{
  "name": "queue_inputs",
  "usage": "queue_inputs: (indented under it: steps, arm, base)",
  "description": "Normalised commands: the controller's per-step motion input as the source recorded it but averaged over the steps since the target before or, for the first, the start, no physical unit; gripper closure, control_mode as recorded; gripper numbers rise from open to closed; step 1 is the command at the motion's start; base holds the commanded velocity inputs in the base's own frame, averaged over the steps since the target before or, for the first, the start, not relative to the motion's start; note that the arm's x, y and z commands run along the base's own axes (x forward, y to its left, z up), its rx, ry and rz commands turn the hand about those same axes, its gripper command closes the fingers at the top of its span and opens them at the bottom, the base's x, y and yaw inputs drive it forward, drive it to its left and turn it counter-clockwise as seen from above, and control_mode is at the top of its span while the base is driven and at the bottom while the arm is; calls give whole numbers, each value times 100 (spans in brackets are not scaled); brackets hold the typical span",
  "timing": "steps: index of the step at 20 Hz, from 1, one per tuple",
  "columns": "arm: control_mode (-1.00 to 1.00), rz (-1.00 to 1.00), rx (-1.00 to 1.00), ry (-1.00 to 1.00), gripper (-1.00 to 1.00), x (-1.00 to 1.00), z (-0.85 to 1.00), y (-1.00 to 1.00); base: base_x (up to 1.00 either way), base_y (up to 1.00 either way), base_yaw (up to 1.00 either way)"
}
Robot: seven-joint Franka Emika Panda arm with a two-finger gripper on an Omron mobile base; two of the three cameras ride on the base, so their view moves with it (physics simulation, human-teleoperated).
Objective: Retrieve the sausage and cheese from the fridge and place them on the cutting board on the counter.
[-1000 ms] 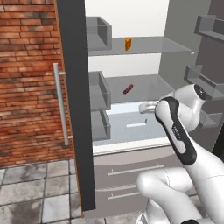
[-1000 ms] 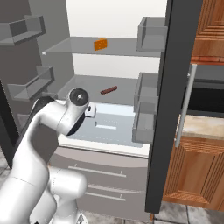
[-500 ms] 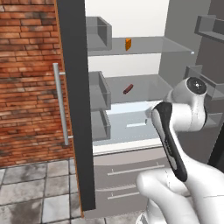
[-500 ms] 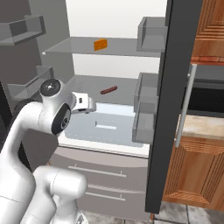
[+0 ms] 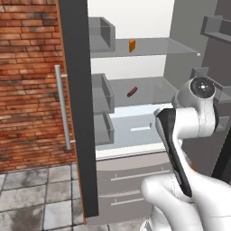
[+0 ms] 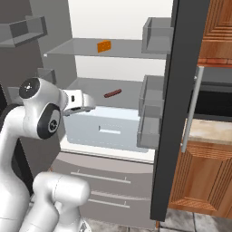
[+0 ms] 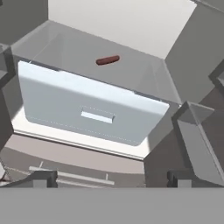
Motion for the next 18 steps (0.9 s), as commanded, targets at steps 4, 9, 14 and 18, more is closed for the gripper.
queue_inputs:
  steps: [4, 9, 14, 18]
  arm:
    - [-100, 0, -9, -7, -100, -27, 44, -10]
    - [-100, 2, -9, -10, -100, -43, 52, -10]
    - [-100, 10, -10, -3, -100, -45, 57, -16]
    - [-100, 16, -9, 1, -100, -50, 42, -3]
  base:
    - [0, 0, 0]
    - [0, 0, 0]
    - [0, 0, 0]
    - [0, 0, 0]
